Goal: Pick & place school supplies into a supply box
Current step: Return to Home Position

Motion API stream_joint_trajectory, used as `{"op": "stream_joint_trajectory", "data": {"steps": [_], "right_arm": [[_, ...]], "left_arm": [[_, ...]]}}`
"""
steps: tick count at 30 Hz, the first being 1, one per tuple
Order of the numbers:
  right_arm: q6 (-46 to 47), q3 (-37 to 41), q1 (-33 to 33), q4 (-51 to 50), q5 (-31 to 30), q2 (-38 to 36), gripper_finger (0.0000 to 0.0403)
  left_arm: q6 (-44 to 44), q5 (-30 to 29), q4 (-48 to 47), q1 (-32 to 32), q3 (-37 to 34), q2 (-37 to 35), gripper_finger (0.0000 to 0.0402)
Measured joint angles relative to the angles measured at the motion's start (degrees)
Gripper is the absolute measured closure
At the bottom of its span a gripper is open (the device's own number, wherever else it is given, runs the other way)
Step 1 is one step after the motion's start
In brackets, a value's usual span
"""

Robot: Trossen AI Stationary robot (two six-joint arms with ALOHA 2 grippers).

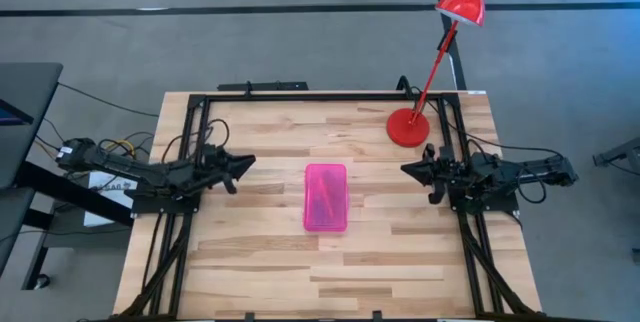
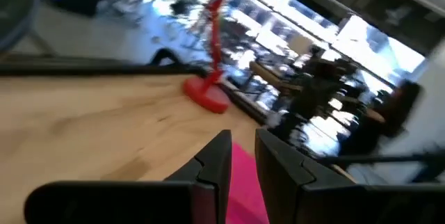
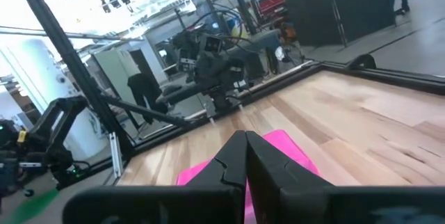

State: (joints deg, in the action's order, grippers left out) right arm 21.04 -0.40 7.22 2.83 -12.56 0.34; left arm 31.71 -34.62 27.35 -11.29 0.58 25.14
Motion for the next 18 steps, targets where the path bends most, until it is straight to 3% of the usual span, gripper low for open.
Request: {"op": "stream_joint_trajectory", "data": {"steps": [3,5,14,18], "right_arm": [[0.0,0.0,0.0,0.1,-0.8,0.0,0.0402],[0.1,0.0,0.0,0.2,-1.3,0.0,0.0402],[1.0,-0.2,-0.1,-0.4,-0.8,-0.1,0.0402],[-0.3,-0.3,-0.1,-0.7,1.4,-0.1,0.0402]], "left_arm": [[5.3,-3.7,-0.9,0.0,0.0,0.0,0.0343],[3.2,-3.6,-0.8,0.0,0.1,0.0,0.0343],[-29.7,8.7,7.7,-2.6,1.0,-2.7,0.0343],[-36.9,10.5,7.6,-4.4,0.6,-8.1,0.0343]]}}
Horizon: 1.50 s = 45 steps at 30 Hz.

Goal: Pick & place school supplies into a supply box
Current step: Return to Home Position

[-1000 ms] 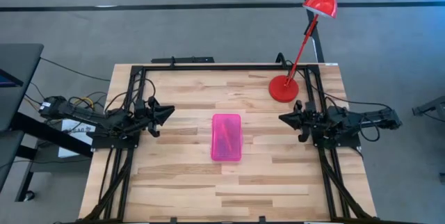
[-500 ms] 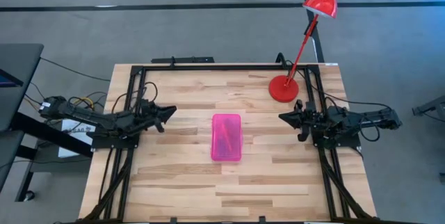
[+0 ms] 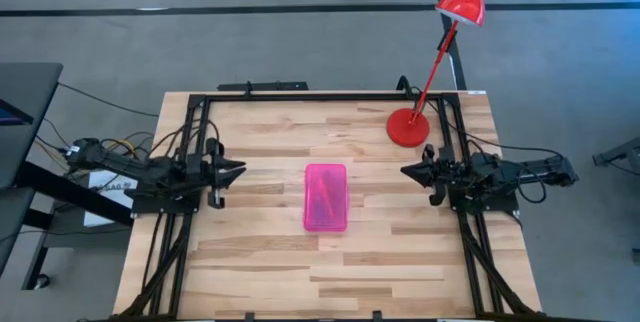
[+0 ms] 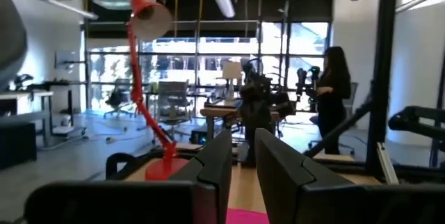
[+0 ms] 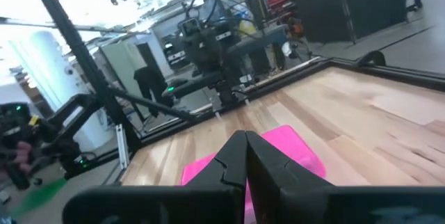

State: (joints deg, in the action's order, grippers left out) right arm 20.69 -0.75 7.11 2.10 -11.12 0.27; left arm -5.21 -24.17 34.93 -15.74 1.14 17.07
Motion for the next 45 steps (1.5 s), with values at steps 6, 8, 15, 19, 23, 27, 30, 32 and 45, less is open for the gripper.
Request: {"op": "stream_joint_trajectory", "data": {"steps": [6,8,15,19,23,27,30,32,45], "right_arm": [[-0.7,0.0,0.0,-0.1,2.0,0.0,0.0402],[-0.7,-0.1,0.0,-0.1,2.1,0.0,0.0402],[-2.6,-0.2,-0.9,0.0,-0.4,0.0,0.0402],[-4.4,-0.2,-2.2,0.1,-3.8,0.0,0.0402],[-6.2,-0.2,-3.5,1.0,-3.8,0.0,0.0402],[-7.2,-0.2,-3.6,1.4,-1.8,0.0,0.0402],[-7.7,-0.2,-3.0,1.4,0.7,0.0,0.0402],[-7.7,-0.2,-2.4,1.4,0.7,0.0,0.0402],[-7.2,-0.2,0.7,0.0,0.6,0.0,0.0402]], "left_arm": [[-1.8,0.1,-9.8,-3.3,-0.5,-8.8,0.0343],[-1.8,0.1,-12.8,-3.7,-0.6,-11.7,0.0343],[-3.0,9.7,-15.7,-0.9,-0.6,-16.5,0.0343],[-3.2,13.3,-15.5,2.1,-0.6,-16.2,0.0343],[-4.6,17.2,-14.5,6.7,-0.6,-16.2,0.0343],[-4.6,22.4,-15.5,11.5,-0.7,-16.2,0.0343],[-4.6,25.1,-18.7,14.5,-0.7,-16.9,0.0343],[-4.4,25.5,-18.9,15.9,-0.7,-17.0,0.0343],[-2.2,20.8,-23.9,13.1,-0.7,-17.0,0.0343]]}}
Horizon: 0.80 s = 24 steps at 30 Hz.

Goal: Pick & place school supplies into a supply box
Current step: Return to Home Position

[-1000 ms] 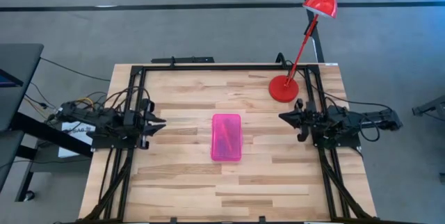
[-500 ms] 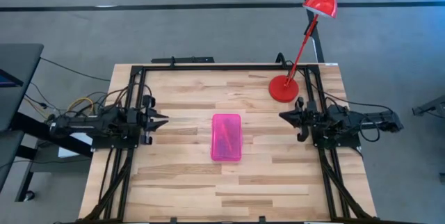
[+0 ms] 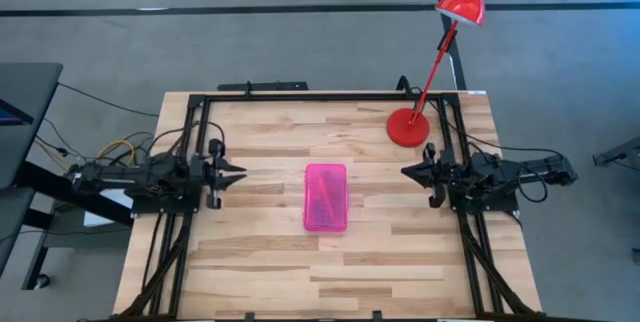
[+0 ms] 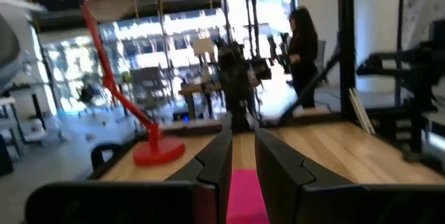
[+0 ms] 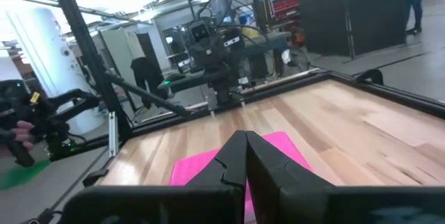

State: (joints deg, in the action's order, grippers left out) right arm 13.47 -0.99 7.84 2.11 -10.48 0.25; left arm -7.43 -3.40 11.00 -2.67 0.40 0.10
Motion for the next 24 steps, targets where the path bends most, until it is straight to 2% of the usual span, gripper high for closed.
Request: {"op": "stream_joint_trajectory", "data": {"steps": [5,11,17,24], "right_arm": [[0.0,0.0,1.0,0.2,0.0,0.0,0.0402],[0.1,0.0,1.5,1.7,0.0,0.0,0.0402],[2.9,0.0,1.5,1.6,-0.1,0.0,0.0402],[2.6,0.0,1.5,1.4,0.0,0.0,0.0402]], "left_arm": [[-0.1,-0.1,-6.1,-2.4,0.0,0.0,0.0343],[-4.3,-1.5,-8.3,-4.9,0.0,0.0,0.0343],[-9.4,0.3,-8.7,-5.3,0.0,0.2,0.0343],[-10.0,1.2,-8.9,-5.2,0.0,0.2,0.0343]]}}
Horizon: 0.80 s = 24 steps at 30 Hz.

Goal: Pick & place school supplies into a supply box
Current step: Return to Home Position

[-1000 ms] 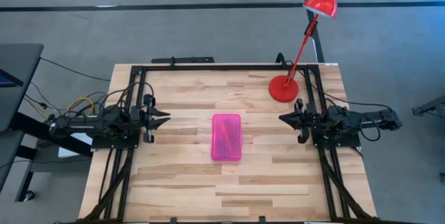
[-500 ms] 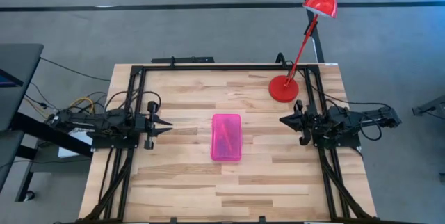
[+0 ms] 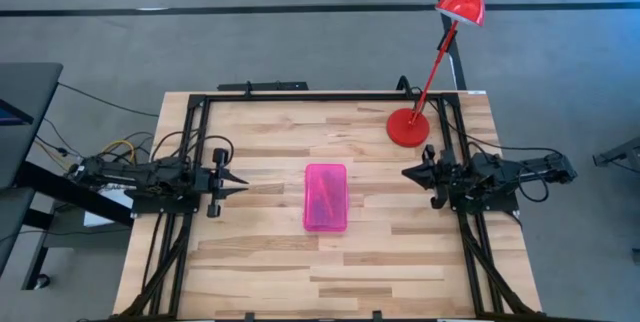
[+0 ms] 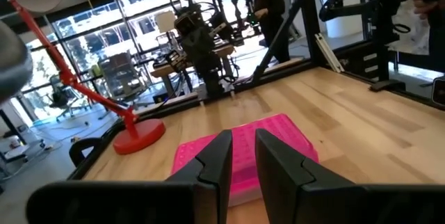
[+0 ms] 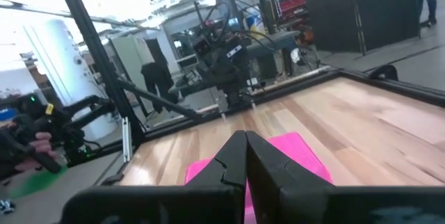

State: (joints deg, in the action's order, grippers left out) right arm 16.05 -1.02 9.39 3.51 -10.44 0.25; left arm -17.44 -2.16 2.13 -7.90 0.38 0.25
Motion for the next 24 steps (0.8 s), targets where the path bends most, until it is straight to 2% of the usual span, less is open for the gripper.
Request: {"op": "stream_joint_trajectory", "data": {"steps": [11,24], "right_arm": [[-0.5,0.0,0.0,-2.6,0.0,0.0,0.0402],[-0.6,0.0,0.0,-2.8,0.2,0.0,0.0402]], "left_arm": [[6.3,1.9,-0.3,0.0,0.0,0.0,0.0343],[5.5,1.7,-0.3,0.0,0.0,0.0,0.0343]]}}
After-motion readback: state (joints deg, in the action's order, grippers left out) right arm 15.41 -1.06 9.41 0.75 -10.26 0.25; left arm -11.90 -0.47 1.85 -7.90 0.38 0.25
